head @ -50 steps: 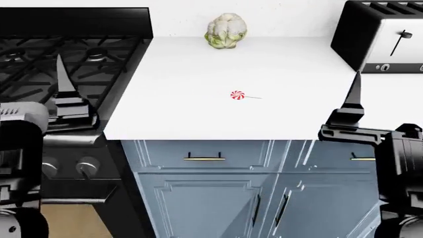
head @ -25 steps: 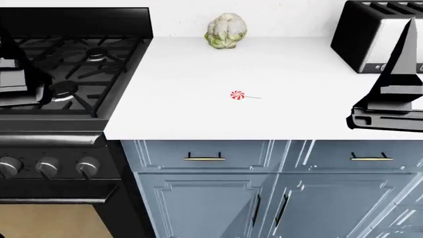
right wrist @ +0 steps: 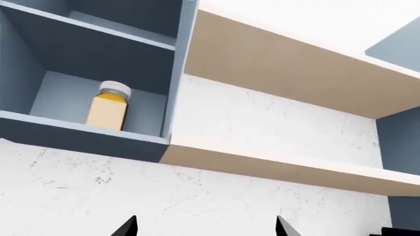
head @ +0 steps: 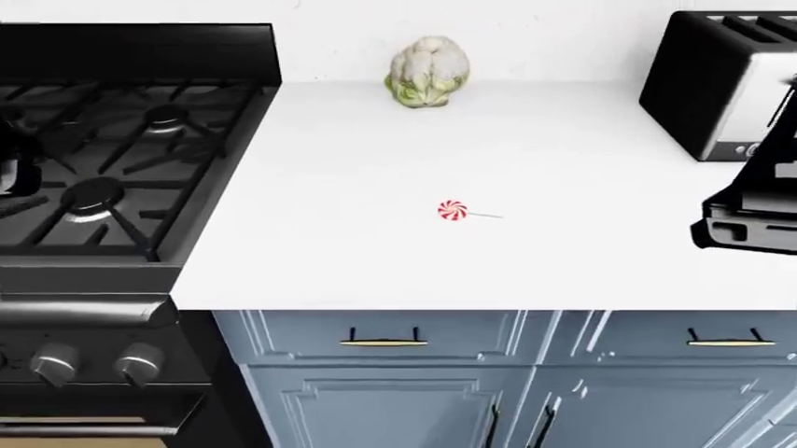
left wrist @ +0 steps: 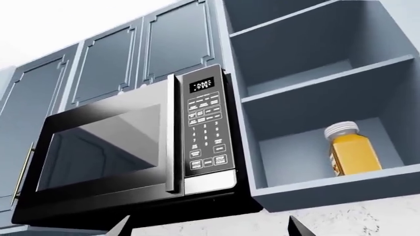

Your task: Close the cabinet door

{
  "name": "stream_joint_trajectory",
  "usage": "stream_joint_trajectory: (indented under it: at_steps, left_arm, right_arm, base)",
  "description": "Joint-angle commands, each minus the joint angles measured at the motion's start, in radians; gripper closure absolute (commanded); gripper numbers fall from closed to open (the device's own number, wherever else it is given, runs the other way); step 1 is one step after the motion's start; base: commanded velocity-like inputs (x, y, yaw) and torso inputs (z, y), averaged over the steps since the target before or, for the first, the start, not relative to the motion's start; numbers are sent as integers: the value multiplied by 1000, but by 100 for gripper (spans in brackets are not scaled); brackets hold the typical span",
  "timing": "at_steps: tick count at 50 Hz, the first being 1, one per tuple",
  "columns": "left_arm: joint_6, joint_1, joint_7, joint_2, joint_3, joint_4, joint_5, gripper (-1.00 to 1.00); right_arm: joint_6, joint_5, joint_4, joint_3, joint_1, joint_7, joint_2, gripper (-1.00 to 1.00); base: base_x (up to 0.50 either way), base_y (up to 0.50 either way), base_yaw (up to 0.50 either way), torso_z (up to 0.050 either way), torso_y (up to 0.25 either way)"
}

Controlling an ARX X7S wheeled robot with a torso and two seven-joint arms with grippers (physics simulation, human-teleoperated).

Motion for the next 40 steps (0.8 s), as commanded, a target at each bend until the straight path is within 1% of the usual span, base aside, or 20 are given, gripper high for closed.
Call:
stream_joint_trajectory:
  at_steps: [1, 11, 20, 27, 40]
  left_arm:
    - [36, -18, -27, -36, 42, -2, -3, -100]
    - [41, -35, -29, -45, 48, -4, -13, -100]
    - [20, -78, -31, -40, 55, 3, -37, -100]
    - [24, -100, -36, -44, 75, 3, -44, -100]
    - [54, -89, -42, -56, 105, -5, -22, -100]
  right_arm:
    - [-58, -16, 0, -256, 213, 29, 23, -100]
    - [-72, -16, 0, -400, 344, 45, 13, -100]
    - [-88, -11, 0, -526, 472, 50, 10, -100]
    - [-99, -12, 0, -604, 542, 56, 7, -100]
    - [-121, -22, 13, -661, 560, 66, 0, -100]
  base:
    - [469, 0, 0, 0, 0]
    - [469, 0, 0, 0, 0]
    - [466, 0, 0, 0, 2]
    - [468, 0, 0, 0, 1]
    - [436, 0, 0, 0, 2]
